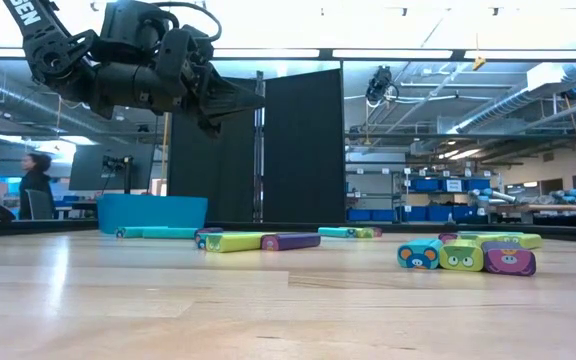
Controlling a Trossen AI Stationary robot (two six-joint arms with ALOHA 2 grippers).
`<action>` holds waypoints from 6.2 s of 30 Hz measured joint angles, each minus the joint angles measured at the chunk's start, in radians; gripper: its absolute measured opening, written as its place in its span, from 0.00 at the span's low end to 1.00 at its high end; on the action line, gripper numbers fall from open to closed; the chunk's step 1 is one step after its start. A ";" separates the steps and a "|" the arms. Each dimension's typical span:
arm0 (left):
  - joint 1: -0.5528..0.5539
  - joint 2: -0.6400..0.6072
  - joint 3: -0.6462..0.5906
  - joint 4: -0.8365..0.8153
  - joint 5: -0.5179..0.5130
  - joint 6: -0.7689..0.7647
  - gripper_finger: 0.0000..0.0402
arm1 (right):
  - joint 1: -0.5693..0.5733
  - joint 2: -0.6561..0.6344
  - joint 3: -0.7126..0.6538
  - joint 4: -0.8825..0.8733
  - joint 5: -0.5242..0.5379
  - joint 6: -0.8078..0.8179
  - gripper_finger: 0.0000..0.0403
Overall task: Sort blocks
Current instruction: Put the violet block into the yellow bin, then put the blue block into the transparent bin
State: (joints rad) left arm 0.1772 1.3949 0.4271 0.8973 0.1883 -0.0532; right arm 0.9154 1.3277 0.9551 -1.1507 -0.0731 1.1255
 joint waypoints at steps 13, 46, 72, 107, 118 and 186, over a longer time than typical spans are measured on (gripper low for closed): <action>0.000 0.000 0.000 -0.006 0.000 -0.003 0.02 | 0.001 0.001 -0.153 0.131 -0.066 -0.106 0.27; 0.000 0.000 0.000 -0.013 0.000 -0.004 0.02 | -0.003 0.001 -0.336 0.335 -0.105 -0.126 0.36; 0.000 0.000 0.000 -0.013 0.008 -0.004 0.02 | -0.018 0.001 -0.034 0.004 -0.102 -0.052 0.32; -0.013 0.000 0.001 -0.114 -0.002 0.019 0.02 | -0.655 0.064 -0.022 0.488 0.048 -0.912 0.02; -0.038 0.000 0.001 -0.119 -0.041 0.023 0.02 | -0.760 0.276 -0.022 0.681 -0.083 -1.070 0.02; -0.049 0.000 0.000 -0.188 -0.082 0.042 0.02 | -0.698 0.354 -0.022 0.722 -0.069 -1.048 0.42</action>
State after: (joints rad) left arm 0.1280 1.3949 0.4274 0.7098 0.1062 -0.0116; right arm 0.2169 1.6821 0.9333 -0.4286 -0.1416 0.0777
